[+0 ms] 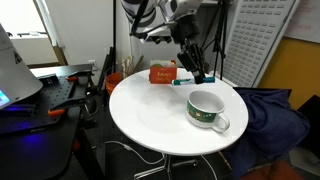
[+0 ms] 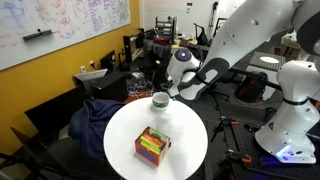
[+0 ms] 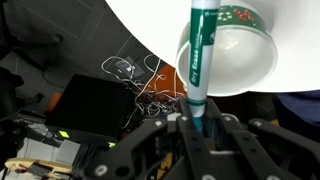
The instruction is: Pick up the marker and put it in the mug
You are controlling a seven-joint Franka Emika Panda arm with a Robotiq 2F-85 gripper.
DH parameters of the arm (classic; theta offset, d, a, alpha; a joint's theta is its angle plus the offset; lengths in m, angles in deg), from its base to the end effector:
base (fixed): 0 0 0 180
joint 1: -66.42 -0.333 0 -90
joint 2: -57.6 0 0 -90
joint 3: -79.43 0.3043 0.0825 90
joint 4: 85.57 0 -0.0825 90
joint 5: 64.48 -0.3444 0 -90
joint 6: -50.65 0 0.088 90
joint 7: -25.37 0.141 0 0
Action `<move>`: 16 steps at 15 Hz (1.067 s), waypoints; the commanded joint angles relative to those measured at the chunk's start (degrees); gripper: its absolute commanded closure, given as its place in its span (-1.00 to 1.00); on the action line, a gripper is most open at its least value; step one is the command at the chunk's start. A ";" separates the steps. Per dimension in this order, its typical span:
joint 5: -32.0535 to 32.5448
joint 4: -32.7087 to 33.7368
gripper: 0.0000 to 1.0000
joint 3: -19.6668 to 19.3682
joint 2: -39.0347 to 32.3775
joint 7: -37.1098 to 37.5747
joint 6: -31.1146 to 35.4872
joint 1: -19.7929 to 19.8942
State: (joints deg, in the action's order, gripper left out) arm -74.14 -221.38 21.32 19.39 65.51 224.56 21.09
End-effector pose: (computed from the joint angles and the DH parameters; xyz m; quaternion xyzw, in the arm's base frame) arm 0.5050 -0.1471 0.2090 0.8614 -0.4151 0.2180 0.1951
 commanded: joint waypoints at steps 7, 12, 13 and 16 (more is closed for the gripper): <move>-4.95 3.78 0.90 -5.40 -10.50 6.95 -1.05 -4.38; -6.07 6.46 0.90 -5.89 -15.94 10.37 -1.34 -4.30; -6.44 7.03 0.90 -6.11 -17.14 10.94 -1.43 -4.40; -6.79 8.60 0.90 -6.47 -20.18 13.11 -1.71 -4.45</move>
State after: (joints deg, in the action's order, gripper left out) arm -79.58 -215.02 16.56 3.53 75.91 224.51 17.86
